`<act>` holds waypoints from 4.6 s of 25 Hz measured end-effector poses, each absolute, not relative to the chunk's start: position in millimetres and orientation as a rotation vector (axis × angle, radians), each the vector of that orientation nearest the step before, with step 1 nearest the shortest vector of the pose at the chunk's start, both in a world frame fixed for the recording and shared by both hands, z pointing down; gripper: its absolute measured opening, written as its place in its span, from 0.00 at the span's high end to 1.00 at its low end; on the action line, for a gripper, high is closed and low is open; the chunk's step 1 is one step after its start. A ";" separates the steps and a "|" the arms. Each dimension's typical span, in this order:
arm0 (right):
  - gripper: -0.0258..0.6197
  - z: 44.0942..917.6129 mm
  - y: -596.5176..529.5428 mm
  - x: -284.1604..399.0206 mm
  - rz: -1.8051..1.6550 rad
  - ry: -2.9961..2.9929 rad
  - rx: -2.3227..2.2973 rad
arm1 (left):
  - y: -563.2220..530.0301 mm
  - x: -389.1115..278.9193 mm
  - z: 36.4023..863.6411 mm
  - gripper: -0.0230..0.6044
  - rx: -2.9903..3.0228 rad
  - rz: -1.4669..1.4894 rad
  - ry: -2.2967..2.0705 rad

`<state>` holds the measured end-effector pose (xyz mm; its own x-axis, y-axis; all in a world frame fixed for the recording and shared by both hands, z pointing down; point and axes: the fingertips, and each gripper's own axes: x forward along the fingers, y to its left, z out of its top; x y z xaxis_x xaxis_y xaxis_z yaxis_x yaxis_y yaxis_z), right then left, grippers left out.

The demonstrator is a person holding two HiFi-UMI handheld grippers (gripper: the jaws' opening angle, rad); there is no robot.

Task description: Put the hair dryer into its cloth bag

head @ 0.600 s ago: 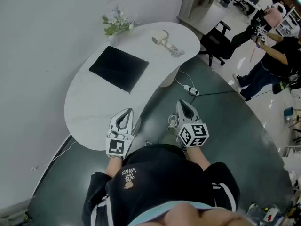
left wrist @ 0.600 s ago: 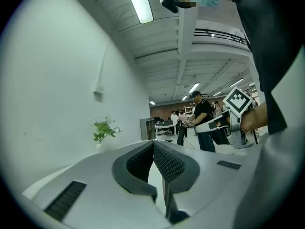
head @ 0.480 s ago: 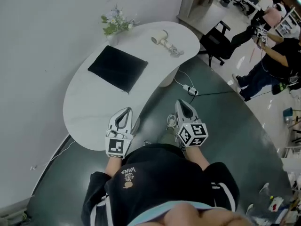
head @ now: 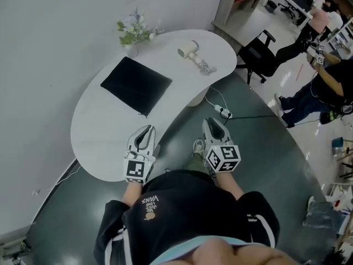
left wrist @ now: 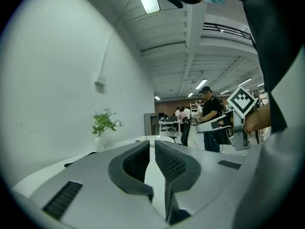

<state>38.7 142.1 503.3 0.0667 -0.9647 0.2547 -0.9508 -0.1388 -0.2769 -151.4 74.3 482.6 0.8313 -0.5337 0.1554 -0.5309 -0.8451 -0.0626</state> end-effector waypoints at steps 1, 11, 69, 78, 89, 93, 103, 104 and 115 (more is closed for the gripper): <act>0.86 504.4 137.2 44.2 -0.601 2.044 -2.258 | 70.7 -146.1 484.4 0.93 -2.994 -0.269 0.877; 0.69 512.7 86.8 100.0 -0.662 2.153 -2.192 | 30.4 -95.6 499.0 0.78 -2.999 -0.344 0.998; 0.62 669.1 -216.2 237.7 -0.953 2.837 -2.278 | -136.3 -81.3 568.9 0.62 -2.824 -0.672 1.641; 0.62 699.9 -232.1 233.9 -1.130 3.000 -2.241 | -148.8 -98.0 580.7 0.61 -2.813 -0.698 1.701; 0.62 711.3 -235.4 234.4 -1.266 2.983 -2.185 | -143.5 -107.8 598.2 0.60 -2.824 -0.758 1.734; 0.62 710.6 -233.0 234.6 -1.300 2.947 -2.195 | -136.8 -108.5 609.0 0.58 -2.835 -0.820 1.712; 0.62 708.8 -232.0 232.9 -1.254 2.921 -2.256 | -122.4 -99.2 641.8 0.52 -2.835 -1.072 1.486; 0.62 707.5 -231.4 231.8 -1.257 2.915 -2.250 | -121.7 -98.0 645.1 0.52 -2.816 -1.117 1.432; 0.62 691.8 -206.3 215.5 -1.238 2.902 -2.124 | -109.0 -76.1 685.6 0.52 -2.683 -1.384 1.002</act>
<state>215.5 -206.3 691.8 -0.2312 -0.5623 0.7940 -0.9623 0.2525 -0.1014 -76.1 -109.0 685.6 0.4230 -0.5144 0.7459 -0.5483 -0.8007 -0.2413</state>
